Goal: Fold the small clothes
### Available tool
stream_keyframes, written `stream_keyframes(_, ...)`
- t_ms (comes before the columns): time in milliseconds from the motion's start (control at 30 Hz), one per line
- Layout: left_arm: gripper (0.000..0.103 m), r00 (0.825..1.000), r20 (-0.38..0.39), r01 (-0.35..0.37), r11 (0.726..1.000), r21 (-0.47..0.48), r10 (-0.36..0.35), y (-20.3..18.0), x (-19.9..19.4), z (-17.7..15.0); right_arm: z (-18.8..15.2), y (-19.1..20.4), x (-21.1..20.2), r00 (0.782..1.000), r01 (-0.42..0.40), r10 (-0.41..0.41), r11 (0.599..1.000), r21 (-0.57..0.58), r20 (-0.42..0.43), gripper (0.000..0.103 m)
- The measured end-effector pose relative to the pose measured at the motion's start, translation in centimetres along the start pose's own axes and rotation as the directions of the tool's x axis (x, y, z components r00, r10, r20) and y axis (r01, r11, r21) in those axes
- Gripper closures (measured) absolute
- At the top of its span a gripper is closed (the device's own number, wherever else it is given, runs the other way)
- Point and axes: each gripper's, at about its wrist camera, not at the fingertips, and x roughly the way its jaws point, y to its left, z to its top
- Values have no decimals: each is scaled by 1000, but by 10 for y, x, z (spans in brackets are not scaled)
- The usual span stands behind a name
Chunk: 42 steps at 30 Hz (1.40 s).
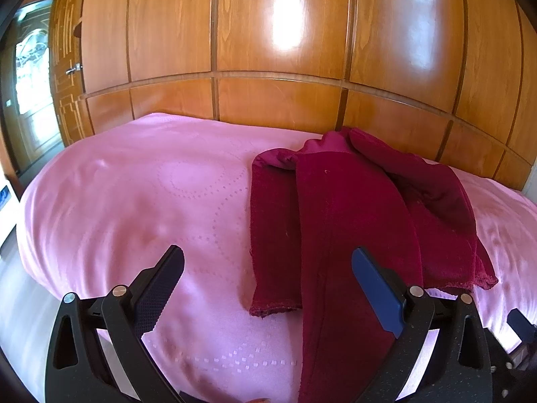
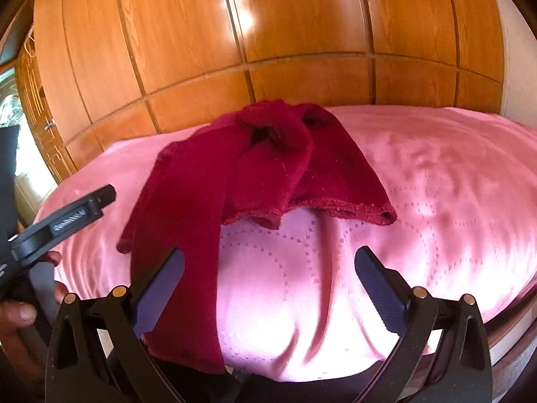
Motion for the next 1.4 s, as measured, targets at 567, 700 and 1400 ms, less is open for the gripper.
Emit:
stream_keyframes(567, 4, 1000, -5, -9, 1000, 17, 9, -4, 0, -2, 28, -12, 12, 1000, 22, -23, 999, -37, -12, 2)
stream_keyframes(700, 4, 1000, -11, -4, 1000, 23, 4, -3, 2, -2, 37, -19, 11, 999, 38, -38, 999, -22, 10, 2)
stream_keyframes(1400, 4, 1000, -12, 23, 997, 74, -22, -13, -2, -11, 56, -24, 10, 997, 52, -52, 999, -3, 52, 2)
